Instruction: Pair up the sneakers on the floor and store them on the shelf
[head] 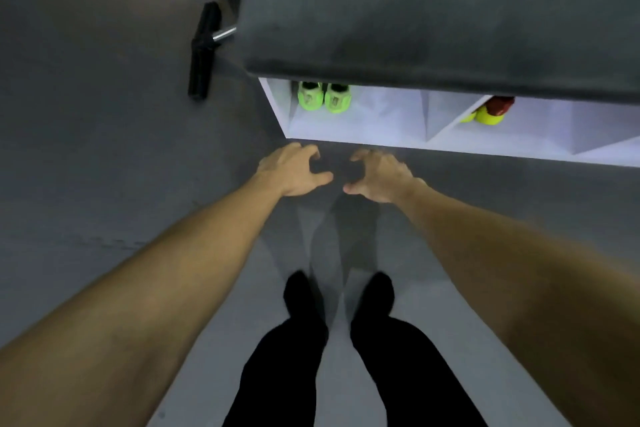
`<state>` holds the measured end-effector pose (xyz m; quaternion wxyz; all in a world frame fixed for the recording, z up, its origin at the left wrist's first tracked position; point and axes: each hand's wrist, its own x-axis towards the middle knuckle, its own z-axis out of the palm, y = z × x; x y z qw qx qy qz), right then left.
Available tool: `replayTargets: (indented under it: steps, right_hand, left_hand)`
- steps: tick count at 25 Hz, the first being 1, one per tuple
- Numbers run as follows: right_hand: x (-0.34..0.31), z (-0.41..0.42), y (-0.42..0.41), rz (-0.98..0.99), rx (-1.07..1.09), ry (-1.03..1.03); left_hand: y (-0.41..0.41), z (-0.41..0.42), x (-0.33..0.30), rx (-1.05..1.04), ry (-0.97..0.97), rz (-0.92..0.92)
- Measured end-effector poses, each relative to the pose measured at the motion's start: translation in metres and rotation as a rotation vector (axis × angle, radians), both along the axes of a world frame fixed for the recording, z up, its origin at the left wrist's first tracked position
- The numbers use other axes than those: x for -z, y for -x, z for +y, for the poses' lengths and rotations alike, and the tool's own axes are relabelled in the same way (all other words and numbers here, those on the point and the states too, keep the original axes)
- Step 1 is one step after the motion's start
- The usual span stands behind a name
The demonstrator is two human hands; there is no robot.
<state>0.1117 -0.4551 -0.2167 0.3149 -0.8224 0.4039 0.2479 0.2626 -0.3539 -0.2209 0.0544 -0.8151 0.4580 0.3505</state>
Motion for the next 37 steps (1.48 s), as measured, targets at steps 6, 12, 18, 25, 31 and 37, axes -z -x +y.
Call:
replayTargets:
  steps: [6, 12, 18, 25, 31, 37]
  right_hand:
    - [-0.152, 0.042, 0.063, 0.035, 0.035, -0.112]
    - [-0.238, 0.091, 0.114, 0.109, -0.041, -0.181]
    - [-0.250, 0.100, 0.134, 0.072, -0.126, -0.177]
    - [-0.268, 0.086, 0.083, -0.003, -0.335, -0.138]
    - [-0.266, 0.120, 0.003, -0.005, -0.439, -0.143]
    - [-0.249, 0.185, -0.108, 0.033, -0.477, -0.156]
  left_hand:
    - [0.061, 0.071, -0.155, -0.075, -0.049, 0.162]
    - [0.097, 0.135, -0.243, -0.167, -0.108, 0.185]
    - [0.129, 0.161, -0.262, -0.266, -0.158, 0.208]
    - [0.119, 0.187, -0.276, -0.609, -0.043, 0.293]
    - [0.082, 0.248, -0.270, -0.823, -0.033, 0.276]
    - [-0.018, 0.330, -0.264, -0.876, -0.025, 0.318]
